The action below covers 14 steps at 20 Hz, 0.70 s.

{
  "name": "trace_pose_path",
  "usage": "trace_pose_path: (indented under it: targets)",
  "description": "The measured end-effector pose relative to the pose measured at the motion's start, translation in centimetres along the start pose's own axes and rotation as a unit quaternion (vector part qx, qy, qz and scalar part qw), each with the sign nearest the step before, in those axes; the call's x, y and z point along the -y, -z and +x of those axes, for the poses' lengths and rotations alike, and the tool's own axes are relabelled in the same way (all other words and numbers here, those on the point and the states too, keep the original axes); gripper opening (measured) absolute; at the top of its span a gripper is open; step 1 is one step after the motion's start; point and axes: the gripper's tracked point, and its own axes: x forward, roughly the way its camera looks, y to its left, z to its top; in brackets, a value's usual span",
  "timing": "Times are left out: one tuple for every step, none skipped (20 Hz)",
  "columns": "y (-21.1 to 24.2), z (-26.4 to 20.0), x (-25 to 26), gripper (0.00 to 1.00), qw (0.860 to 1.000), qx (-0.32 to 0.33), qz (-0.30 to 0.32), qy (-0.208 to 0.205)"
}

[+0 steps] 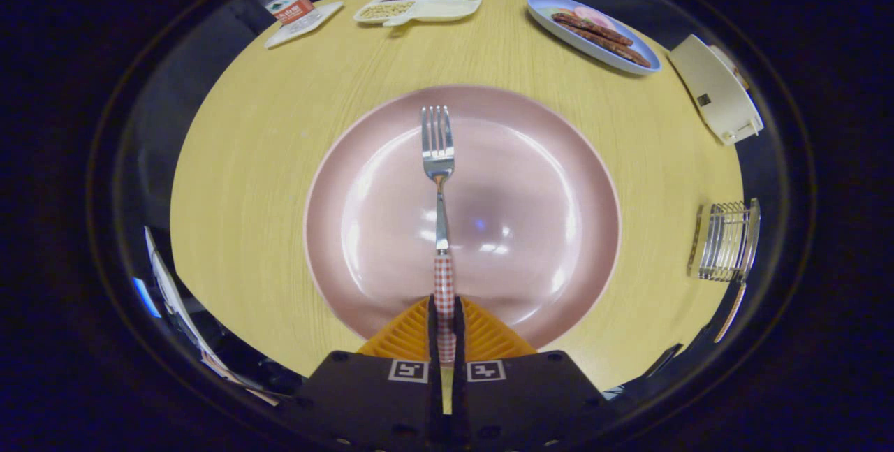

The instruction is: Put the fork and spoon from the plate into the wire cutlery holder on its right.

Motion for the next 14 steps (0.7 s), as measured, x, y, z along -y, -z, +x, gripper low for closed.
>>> trace_pose_path:
  targets:
    - [0.1,-0.1,0.3,0.03,1.000,0.003,-0.006,0.001]
    - [0.2,-0.6,0.4,0.01,1.000,0.005,-0.013,-0.002]
    - [0.3,-1.1,0.6,0.01,1.000,0.008,-0.019,-0.003]
    - [0.3,-1.7,0.9,0.01,1.000,0.009,-0.021,-0.004]
    - [0.6,-2.5,1.4,0.01,1.000,0.007,-0.021,-0.005]
    - [0.9,-3.3,1.9,0.01,1.000,0.004,-0.021,-0.005]
    - [1.3,-4.3,2.4,0.01,1.000,0.000,-0.024,-0.005]
    - [1.4,-5.3,2.9,0.01,1.000,-0.003,-0.026,-0.006]
    - [1.8,-6.5,3.7,0.01,1.000,-0.006,-0.028,-0.007]
    - [2.4,-7.7,4.5,0.01,1.000,-0.010,-0.028,-0.008]
    - [3.0,-9.1,5.4,0.01,0.999,-0.017,-0.029,-0.011]
    - [3.6,-10.6,6.4,0.01,0.999,-0.022,-0.030,-0.013]
    - [4.1,-12.0,7.5,0.01,0.999,-0.026,-0.033,-0.013]
    - [4.7,-13.4,8.8,0.01,0.999,-0.028,-0.037,-0.010]
